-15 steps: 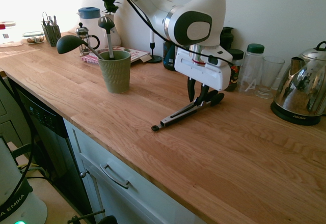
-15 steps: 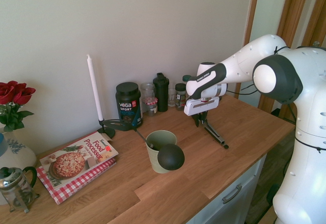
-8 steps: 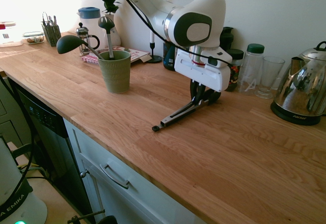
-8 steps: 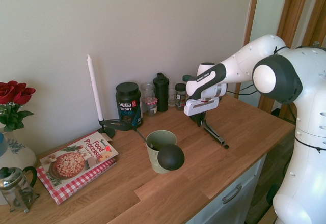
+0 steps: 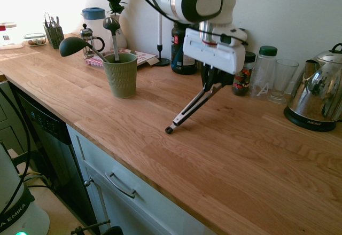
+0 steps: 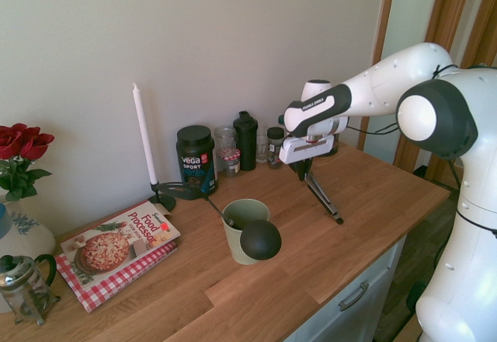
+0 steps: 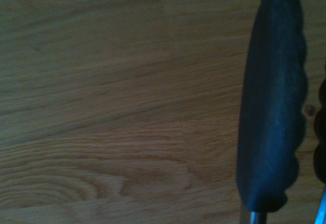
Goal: Put the tongs back in the holder
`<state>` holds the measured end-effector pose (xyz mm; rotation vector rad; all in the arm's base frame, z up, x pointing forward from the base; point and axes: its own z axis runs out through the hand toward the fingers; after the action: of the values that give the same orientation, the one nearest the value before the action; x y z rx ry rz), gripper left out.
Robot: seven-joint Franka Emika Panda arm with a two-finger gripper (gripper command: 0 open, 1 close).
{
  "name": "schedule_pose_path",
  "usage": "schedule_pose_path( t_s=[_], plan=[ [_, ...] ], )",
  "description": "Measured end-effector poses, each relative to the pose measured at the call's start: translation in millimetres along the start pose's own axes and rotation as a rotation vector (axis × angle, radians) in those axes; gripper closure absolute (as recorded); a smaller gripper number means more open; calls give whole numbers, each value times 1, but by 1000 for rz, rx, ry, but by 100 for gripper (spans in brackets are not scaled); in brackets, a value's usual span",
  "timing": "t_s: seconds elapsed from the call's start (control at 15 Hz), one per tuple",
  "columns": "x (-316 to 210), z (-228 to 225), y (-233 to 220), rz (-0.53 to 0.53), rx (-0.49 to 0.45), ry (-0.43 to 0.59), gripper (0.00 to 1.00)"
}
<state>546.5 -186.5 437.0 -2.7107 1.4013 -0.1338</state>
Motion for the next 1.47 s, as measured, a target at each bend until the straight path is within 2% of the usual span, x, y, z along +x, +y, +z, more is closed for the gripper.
schedule_pose_path(
  t_s=[0.53,0.67,0.87,1.13,1.47],
  plan=[
    [-31,-146,1,-76,101,14,100],
    [-57,-191,-7,-139,142,29,100],
    [-118,-246,-29,-302,215,71,100],
    [-189,-265,-80,-471,278,105,100],
    [-234,-241,-118,-542,277,95,100]
  ],
)
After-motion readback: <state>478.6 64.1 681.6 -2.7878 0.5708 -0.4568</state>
